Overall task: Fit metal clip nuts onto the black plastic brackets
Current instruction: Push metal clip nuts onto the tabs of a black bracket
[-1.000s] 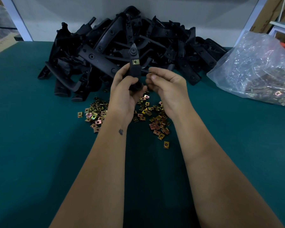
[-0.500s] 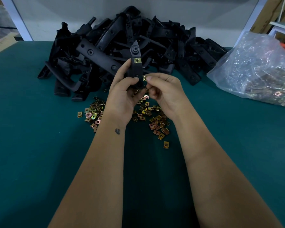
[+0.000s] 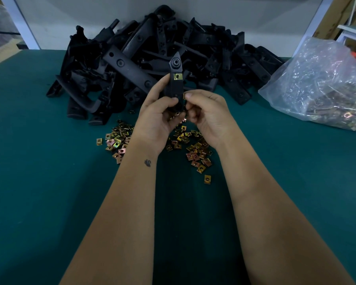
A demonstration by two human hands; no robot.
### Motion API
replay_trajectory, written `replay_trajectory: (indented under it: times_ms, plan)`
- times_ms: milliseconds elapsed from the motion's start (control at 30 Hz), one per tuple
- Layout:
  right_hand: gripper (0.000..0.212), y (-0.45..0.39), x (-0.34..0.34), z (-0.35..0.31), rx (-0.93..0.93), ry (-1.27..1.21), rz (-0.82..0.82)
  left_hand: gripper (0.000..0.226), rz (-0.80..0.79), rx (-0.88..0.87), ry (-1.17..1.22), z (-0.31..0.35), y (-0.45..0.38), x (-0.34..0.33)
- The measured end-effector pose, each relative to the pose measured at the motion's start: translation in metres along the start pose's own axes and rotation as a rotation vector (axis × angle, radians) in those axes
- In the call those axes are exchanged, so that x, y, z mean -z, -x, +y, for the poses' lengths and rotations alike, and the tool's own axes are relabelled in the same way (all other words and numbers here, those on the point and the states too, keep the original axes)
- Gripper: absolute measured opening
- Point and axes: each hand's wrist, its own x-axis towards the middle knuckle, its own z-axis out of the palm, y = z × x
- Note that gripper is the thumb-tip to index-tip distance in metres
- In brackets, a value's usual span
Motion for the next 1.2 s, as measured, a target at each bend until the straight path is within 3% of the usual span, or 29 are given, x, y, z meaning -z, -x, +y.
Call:
replay_trajectory:
  times_ms: [367,800,1200]
  plan:
    - [0.021,0.0001,0.0019,-0.0007,0.008,0.051,0.033,0.046,-0.107,0.024,0.039,-0.0026,0.0,0.0032]
    - [0.027,0.0021,0.0006,0.002,0.013,0.17,0.032,0.052,-0.107,0.028,-0.078,-0.0014,0.0014,0.0069]
    - [0.027,0.004,0.0028,0.0014,-0.054,0.017,0.03,0.051,-0.104,0.066,0.011,-0.0043,0.0011,0.0019]
